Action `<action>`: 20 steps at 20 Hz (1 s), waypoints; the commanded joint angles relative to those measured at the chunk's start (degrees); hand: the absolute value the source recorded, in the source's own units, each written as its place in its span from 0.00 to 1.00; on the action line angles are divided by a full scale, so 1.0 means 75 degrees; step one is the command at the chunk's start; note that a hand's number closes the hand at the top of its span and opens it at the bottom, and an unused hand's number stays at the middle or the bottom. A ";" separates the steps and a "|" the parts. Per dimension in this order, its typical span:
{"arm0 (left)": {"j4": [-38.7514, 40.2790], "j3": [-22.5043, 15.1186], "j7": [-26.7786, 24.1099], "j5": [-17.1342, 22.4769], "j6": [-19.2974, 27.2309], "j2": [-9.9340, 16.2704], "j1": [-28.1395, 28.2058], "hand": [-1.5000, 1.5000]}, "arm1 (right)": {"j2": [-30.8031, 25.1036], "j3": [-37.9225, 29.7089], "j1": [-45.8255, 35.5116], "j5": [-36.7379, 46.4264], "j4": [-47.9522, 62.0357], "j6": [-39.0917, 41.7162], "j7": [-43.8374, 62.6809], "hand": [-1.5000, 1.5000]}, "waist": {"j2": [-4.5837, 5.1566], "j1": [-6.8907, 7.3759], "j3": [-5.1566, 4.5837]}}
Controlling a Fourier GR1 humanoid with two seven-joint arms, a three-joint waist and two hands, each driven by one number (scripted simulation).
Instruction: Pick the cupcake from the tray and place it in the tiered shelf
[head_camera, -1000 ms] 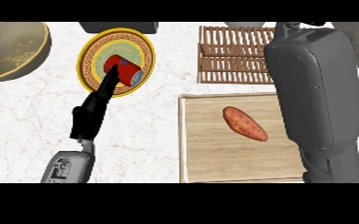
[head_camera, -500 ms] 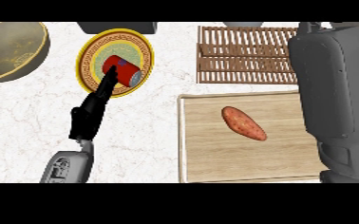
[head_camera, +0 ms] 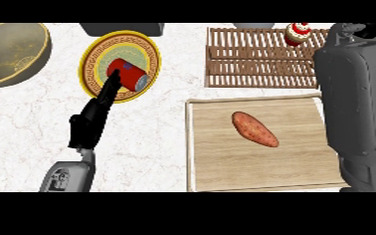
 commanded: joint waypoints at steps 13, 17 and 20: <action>-0.0195 0.0041 0.0135 -0.0074 0.0029 0.0033 0.0052 0.50 | -0.0113 -0.0406 -0.0498 -0.1724 -0.1120 0.0036 -0.0028 0.00 | -0.0004 0.0046 0.0000; 0.0300 0.0193 0.0260 0.0037 0.0013 -0.0015 -0.0569 0.50 | -0.0396 -0.1159 -0.0936 -0.2340 -0.1675 -0.0283 0.0197 0.00 | -0.0001 -0.0048 0.0001; 0.0161 0.0127 0.0031 0.0051 0.0026 -0.0082 -0.0129 0.50 | -0.0752 -0.1657 -0.0711 -0.2294 -0.2220 -0.0486 0.0493 0.00 | -0.0025 -0.0064 0.0002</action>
